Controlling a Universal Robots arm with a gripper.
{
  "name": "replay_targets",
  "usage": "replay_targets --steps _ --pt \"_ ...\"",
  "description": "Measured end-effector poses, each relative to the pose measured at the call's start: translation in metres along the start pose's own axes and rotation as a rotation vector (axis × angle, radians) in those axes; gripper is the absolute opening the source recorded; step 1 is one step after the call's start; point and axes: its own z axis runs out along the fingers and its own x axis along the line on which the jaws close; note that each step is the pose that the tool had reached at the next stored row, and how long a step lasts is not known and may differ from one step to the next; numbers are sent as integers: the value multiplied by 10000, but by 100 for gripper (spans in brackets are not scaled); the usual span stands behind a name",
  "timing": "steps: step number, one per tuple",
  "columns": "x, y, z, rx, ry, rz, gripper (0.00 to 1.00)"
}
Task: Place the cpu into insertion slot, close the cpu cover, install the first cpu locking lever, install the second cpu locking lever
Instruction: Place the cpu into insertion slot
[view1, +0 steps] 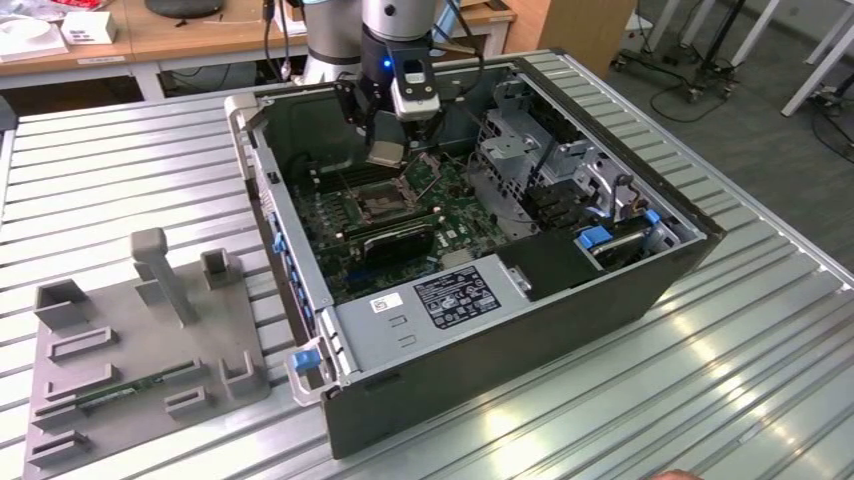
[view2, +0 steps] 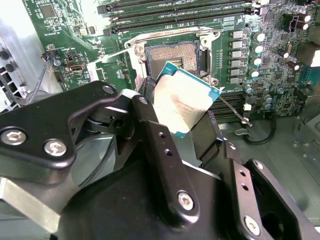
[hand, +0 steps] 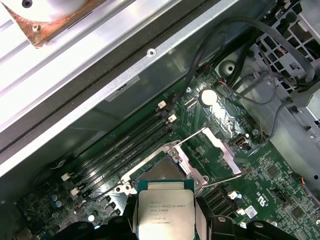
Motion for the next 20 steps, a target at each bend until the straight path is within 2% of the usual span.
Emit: replay_targets --steps 9,12,20 --pt "0 0 0 0 0 7 54" --pt "0 0 1 -3 -10 136 54" --pt "0 -1 15 -28 -119 1529 54"
